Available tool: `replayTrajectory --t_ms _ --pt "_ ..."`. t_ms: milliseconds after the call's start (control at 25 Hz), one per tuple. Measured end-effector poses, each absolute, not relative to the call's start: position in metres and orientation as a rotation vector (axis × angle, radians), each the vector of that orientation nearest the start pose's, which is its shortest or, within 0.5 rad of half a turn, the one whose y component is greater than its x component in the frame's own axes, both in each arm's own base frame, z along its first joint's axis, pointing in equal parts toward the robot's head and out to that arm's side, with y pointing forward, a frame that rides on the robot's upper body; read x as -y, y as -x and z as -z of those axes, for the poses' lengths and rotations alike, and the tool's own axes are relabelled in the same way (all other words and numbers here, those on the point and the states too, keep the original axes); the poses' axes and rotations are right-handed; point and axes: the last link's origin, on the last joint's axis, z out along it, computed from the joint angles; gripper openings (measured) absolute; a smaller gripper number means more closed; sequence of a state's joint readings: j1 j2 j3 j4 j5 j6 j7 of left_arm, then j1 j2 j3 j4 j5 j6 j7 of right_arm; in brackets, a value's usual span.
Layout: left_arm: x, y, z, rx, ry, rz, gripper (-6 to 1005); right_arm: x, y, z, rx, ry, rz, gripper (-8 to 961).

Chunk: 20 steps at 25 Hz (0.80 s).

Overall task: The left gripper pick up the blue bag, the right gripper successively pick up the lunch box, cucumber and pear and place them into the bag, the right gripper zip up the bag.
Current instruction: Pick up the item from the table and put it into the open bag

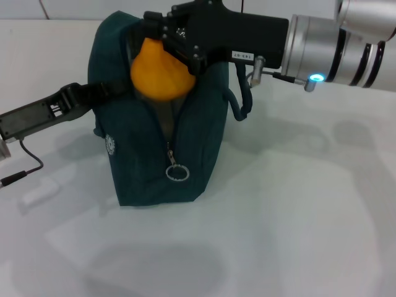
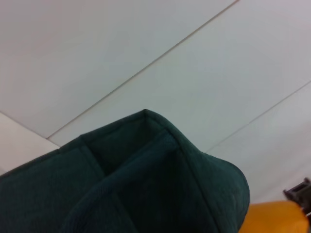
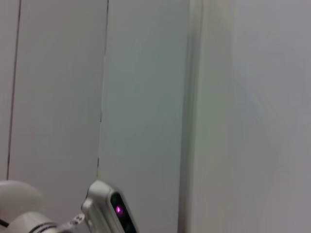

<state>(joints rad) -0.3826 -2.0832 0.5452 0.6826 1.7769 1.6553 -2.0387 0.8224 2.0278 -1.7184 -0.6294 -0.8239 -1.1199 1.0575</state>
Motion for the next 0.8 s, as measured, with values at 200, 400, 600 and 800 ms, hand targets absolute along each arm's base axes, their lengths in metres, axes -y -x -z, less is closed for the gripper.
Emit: replayTrajectory --t_ms 200,400,600,800 --pt "-0.302 0.288 -0.045 1.558 2.181 1.272 42 -0.381 -0.077 0.065 0.004 2.704 -1.104 31" --pt "-0.302 0.289 -0.045 1.558 2.18 1.271 42 -0.378 -0.085 0.066 -0.022 2.704 -1.096 31" --pt "-0.303 0.288 -0.045 1.555 2.182 1.27 42 -0.377 -0.089 0.071 -0.037 2.722 -1.069 31" --pt "-0.305 0.287 -0.045 1.551 2.189 1.27 42 -0.376 -0.094 0.073 -0.058 2.727 -1.055 32"
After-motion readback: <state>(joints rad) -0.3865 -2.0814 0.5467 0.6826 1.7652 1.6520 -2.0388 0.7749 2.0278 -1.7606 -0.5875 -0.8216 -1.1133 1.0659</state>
